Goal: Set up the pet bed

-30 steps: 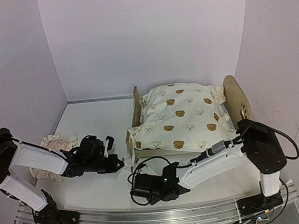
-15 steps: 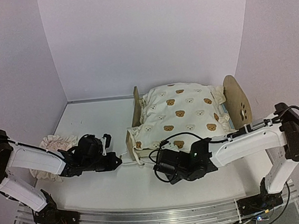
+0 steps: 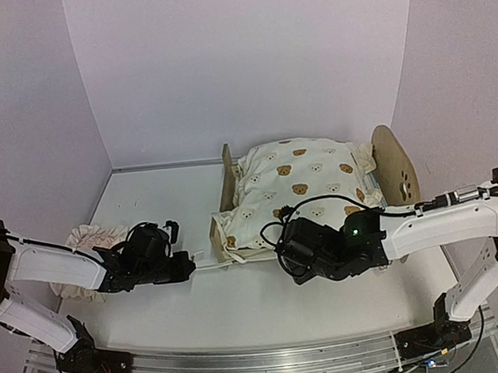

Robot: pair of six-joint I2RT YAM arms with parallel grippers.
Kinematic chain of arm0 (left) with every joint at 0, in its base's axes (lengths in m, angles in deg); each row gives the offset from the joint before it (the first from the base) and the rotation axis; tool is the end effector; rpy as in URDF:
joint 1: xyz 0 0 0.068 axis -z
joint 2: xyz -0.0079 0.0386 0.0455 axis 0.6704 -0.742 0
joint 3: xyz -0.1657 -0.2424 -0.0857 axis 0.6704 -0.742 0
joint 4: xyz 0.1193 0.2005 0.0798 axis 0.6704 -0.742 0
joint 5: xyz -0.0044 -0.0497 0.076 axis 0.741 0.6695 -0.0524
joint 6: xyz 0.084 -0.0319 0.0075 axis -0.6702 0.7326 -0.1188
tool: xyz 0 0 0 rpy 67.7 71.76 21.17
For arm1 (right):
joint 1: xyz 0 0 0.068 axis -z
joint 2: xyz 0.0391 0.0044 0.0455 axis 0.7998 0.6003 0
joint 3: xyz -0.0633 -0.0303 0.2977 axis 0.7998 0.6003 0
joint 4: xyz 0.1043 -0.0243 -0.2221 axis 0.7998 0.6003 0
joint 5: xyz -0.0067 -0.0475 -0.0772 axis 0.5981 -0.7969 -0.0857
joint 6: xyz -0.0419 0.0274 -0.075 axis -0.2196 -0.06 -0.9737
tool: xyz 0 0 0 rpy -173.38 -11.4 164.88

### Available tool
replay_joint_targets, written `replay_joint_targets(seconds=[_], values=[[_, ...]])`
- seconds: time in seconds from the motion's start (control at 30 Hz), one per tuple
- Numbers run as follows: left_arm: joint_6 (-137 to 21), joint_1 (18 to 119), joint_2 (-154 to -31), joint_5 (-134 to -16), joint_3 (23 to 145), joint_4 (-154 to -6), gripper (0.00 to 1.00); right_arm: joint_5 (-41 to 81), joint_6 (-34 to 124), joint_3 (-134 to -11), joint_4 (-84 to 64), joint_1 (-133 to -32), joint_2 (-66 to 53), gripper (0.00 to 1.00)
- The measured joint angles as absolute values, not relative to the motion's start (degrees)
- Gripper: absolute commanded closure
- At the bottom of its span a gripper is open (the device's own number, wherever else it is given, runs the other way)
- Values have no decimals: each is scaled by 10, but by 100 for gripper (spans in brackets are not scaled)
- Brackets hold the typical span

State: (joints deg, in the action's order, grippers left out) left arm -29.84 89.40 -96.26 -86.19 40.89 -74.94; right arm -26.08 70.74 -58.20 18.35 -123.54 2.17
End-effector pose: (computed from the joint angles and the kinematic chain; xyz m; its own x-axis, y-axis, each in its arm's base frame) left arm 0.1867 -0.1960 0.1626 -0.8121 -0.0699 -0.5793 0.2408 0.8642 -0.4419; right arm 0.1548 0.2865 0.2400 -0.5753 -0.3554 -0.7367 -0.3763 0.9147 -0.1474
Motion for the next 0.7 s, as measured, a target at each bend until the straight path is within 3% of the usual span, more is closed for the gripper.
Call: replay_joint_targets(seconds=[0.7], values=[[-262,847,-898,-984,443,-925,100,-206,654,-611,163,-1202,51,100]])
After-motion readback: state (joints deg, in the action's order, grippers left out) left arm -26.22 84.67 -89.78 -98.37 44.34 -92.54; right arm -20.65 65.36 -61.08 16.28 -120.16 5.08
